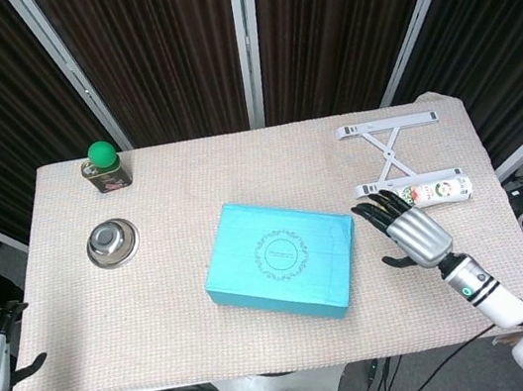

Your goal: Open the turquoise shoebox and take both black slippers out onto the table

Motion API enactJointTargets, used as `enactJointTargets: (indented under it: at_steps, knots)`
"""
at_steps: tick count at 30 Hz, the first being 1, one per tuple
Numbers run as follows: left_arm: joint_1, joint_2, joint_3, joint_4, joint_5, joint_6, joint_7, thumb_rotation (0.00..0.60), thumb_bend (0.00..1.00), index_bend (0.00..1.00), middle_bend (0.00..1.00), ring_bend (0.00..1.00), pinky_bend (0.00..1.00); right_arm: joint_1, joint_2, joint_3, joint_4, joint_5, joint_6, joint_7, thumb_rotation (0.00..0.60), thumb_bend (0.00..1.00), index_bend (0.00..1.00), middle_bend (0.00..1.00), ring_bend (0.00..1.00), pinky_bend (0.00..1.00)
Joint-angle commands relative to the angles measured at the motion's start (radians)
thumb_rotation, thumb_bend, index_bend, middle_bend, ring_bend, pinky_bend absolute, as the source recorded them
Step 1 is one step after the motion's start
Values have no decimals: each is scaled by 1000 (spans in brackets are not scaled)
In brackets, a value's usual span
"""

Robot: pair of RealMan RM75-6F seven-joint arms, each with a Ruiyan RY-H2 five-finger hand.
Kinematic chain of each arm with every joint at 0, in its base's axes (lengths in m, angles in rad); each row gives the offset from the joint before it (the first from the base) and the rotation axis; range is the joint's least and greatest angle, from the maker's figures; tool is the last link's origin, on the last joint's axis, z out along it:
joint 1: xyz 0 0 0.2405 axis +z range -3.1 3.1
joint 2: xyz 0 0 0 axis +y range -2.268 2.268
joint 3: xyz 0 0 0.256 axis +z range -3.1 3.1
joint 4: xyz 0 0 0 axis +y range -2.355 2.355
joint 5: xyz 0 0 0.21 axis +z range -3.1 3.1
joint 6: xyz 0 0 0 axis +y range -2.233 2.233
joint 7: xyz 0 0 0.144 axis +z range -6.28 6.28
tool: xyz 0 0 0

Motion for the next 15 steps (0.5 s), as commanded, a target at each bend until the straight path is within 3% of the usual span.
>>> enactJointTargets:
  at_steps: [1,11,15]
  knots:
    - [3,4,1,-3,-5,-3,-2,600,0,246,207,84,141,46,-96,-4,117,-35,4,-1,600,33,0,103,0,2]
    - [0,12,-2,-8,-11,-17,-13,600,0,246,207,84,142,67,-286,-28,383,-66,152,82,600,0,0,67,0,0]
    - [-2,16,-1,-12,-12,-25,-19,600,0,246,206,84,143,74,-357,-44,495,-88,223,117,600,5,18,119,0,0]
